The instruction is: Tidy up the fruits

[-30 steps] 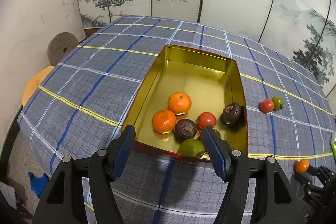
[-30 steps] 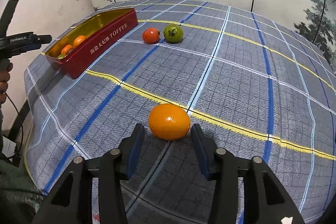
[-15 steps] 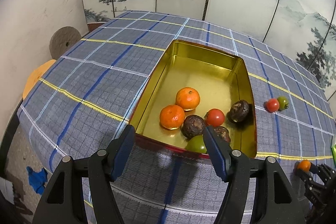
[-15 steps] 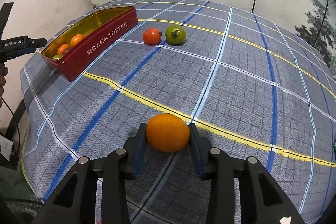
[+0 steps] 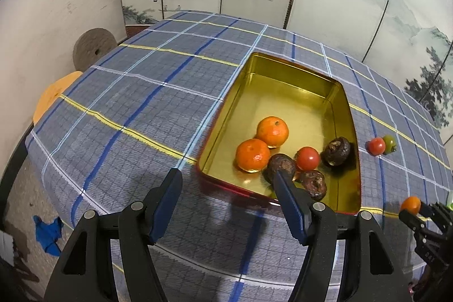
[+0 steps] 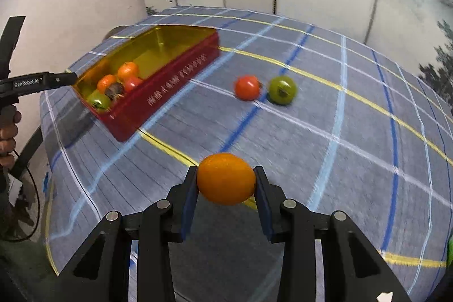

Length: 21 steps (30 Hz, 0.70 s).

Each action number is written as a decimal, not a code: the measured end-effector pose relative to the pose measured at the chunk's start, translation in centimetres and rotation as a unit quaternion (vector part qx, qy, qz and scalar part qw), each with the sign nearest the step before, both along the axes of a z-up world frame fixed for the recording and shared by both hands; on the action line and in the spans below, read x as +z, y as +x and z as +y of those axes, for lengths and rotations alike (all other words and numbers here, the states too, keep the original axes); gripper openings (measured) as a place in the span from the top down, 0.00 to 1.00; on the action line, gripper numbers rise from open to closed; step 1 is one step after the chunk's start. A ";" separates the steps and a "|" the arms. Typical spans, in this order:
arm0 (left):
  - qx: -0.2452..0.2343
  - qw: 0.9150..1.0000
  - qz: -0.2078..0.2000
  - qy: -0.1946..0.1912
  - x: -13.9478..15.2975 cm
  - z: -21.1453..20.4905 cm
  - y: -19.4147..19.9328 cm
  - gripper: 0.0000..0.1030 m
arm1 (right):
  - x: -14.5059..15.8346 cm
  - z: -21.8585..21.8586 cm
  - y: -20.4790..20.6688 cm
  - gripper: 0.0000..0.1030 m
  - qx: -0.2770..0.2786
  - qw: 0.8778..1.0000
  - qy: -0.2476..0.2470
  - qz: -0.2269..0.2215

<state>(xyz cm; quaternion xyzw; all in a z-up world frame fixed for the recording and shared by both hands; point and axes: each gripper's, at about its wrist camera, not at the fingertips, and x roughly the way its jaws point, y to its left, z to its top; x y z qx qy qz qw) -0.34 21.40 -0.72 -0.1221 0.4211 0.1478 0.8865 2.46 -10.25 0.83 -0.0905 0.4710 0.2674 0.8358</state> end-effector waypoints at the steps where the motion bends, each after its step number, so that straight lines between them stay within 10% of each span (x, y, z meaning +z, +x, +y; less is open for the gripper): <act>1: 0.003 1.000 0.000 -0.001 -0.1 0.3 -0.1 0.34 | 0.2 0.5 0.1 0.66 0.005 1.000 0.002 -0.001; 21: 0.043 0.999 0.009 -0.005 -0.9 3.8 -1.4 0.29 | 1.4 15.5 3.6 0.66 0.128 0.990 0.052 -0.002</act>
